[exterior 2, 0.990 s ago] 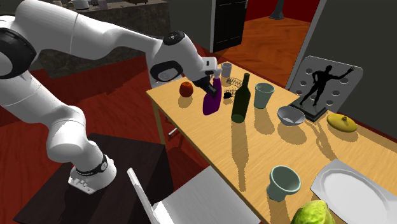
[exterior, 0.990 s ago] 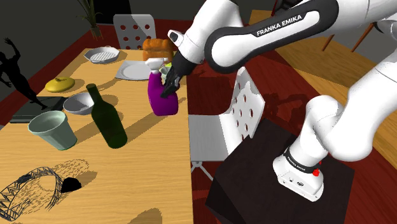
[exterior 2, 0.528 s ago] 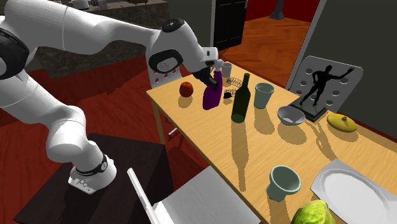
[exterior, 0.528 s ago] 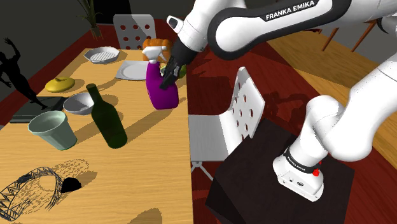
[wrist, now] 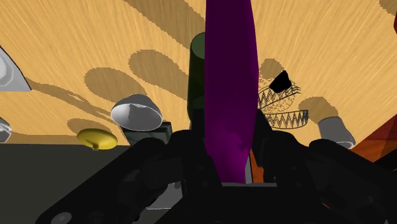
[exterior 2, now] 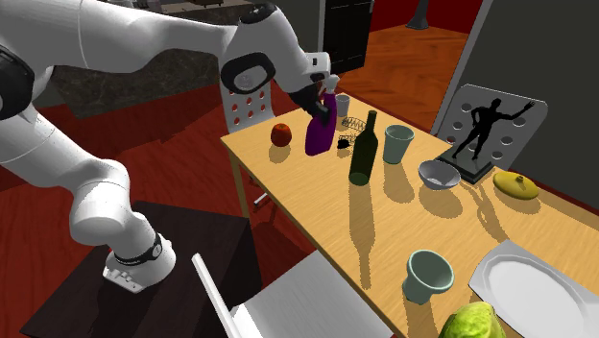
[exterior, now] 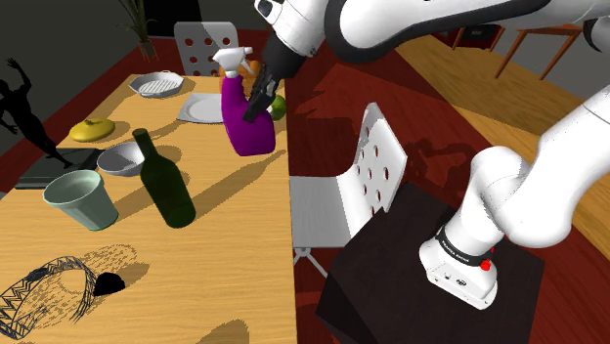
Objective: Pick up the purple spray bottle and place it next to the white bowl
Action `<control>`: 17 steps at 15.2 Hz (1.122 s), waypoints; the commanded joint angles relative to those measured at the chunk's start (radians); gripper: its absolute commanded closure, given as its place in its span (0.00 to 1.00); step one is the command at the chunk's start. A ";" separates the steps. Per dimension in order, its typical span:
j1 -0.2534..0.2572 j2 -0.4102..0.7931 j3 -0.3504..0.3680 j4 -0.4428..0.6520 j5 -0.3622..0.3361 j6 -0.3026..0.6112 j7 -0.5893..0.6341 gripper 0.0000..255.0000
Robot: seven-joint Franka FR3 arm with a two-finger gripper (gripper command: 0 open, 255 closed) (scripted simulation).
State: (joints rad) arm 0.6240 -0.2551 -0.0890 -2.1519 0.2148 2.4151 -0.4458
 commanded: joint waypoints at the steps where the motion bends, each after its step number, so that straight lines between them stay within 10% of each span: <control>1: -0.002 -0.006 0.001 0.021 -0.006 -0.026 0.007 1.00; 8: -0.006 -0.010 0.002 0.105 -0.021 -0.114 0.028 1.00; 17: -0.008 0.318 -0.032 0.330 0.064 -0.026 -0.066 1.00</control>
State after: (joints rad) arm 0.6180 0.0222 -0.1182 -1.8536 0.2672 2.3814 -0.5006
